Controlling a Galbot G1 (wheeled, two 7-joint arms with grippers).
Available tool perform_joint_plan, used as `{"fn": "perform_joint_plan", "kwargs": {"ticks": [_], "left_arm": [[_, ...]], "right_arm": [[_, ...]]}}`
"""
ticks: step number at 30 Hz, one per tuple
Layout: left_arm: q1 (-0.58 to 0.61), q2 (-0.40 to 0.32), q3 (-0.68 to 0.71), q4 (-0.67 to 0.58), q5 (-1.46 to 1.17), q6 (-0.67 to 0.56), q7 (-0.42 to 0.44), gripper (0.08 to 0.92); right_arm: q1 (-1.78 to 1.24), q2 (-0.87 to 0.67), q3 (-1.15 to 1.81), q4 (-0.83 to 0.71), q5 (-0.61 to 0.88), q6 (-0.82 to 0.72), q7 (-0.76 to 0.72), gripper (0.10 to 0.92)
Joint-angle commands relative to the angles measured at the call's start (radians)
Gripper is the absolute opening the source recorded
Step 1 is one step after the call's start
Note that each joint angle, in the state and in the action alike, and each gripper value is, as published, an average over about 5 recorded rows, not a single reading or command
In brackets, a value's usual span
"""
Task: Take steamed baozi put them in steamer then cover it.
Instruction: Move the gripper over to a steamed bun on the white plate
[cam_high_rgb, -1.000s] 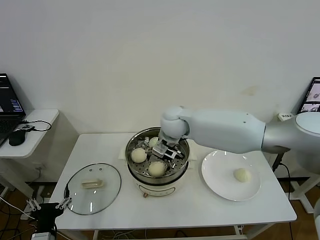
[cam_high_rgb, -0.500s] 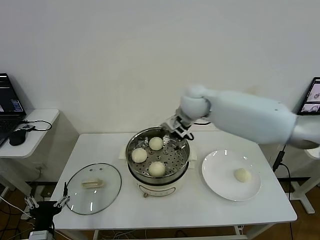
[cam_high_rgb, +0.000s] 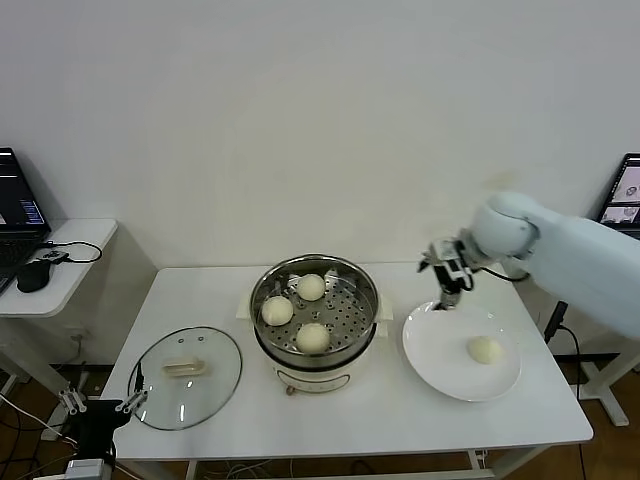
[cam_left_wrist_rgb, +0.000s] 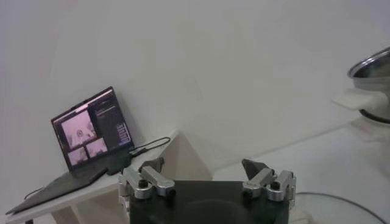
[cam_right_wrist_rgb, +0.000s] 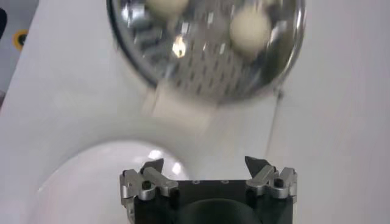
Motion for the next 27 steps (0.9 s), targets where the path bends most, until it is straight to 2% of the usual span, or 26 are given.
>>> {"fn": "perform_joint_plan", "kwargs": {"ticks": [1, 16, 27], "left_arm": [[0.001, 0.0, 0.002, -0.001, 0.004, 0.001, 0.0, 0.823], [0.013, -0.011, 0.0, 0.0, 0.014, 0.003, -0.002, 0.823], [0.01, -0.011, 0.0, 0.01, 0.014, 0.005, -0.003, 0.823]], "right_arm": [[-0.348, -0.12, 0.304, -0.135, -0.177, 0.115, -0.059, 0.823], [-0.471, 0.057, 0.404, -0.318, -0.284, 0.166, -0.057, 0.823], [-0.495, 0.124, 0.422, -0.4, -0.323, 0.168, -0.045, 0.823]]}}
